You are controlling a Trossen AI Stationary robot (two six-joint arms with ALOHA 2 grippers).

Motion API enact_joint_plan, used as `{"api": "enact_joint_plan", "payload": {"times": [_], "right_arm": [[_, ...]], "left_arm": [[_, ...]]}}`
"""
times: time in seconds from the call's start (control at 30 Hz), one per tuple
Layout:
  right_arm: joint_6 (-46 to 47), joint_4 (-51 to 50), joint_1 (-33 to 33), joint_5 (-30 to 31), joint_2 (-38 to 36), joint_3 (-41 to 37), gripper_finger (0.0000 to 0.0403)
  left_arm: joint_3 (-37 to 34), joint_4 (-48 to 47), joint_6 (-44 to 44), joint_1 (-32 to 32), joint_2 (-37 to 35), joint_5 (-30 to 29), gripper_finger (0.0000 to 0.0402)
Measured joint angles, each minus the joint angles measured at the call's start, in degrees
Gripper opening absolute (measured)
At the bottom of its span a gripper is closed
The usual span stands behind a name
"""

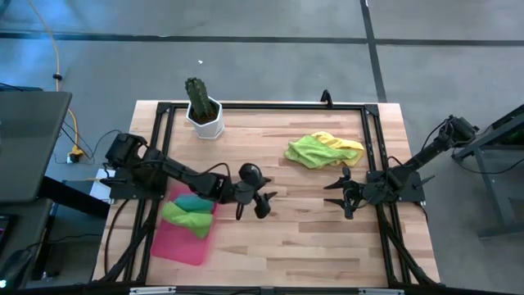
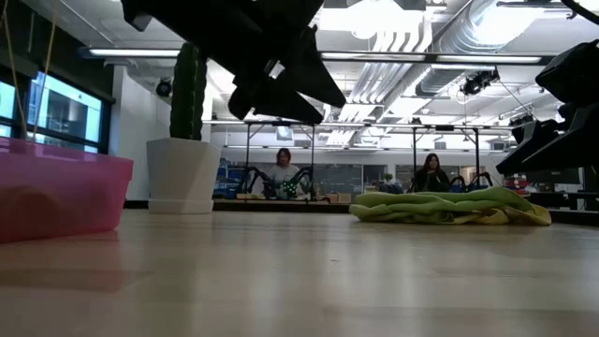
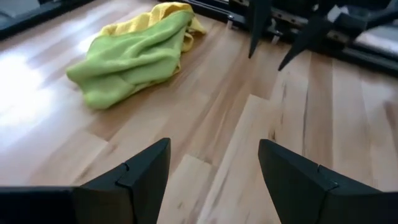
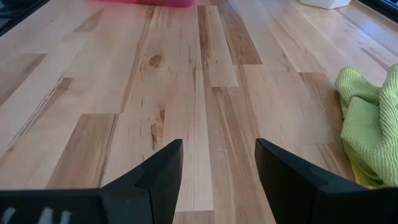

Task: Roll microfiber towels into tight, uniform cylinder then place into a basket
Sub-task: Roll the light green towel

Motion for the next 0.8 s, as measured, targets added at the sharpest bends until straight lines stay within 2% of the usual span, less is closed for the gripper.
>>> {"api": "enact_joint_plan", "payload": {"times": [0.3,0.37,0.53,0.63,0.8], "right_arm": [[0.02,-0.07,0.00,0.00,0.00,0.00,0.0192],[-0.63,-0.15,-0.08,0.32,0.00,0.00,0.0192],[-4.31,0.30,-1.00,5.58,0.00,0.00,0.0192],[0.23,1.11,-1.37,4.71,0.00,0.00,0.0192],[11.75,7.08,-1.35,-0.48,0.00,0.00,0.0192]], "left_arm": [[0.00,0.28,7.43,-0.02,0.00,0.00,0.0234],[0.00,0.31,7.31,-0.02,0.00,-0.01,0.0234],[0.00,0.31,3.91,-0.44,0.00,-0.28,0.0234],[0.00,0.60,3.50,-0.56,0.00,-0.28,0.0234],[0.00,2.80,3.35,-0.54,-0.02,-0.42,0.0234]]}}
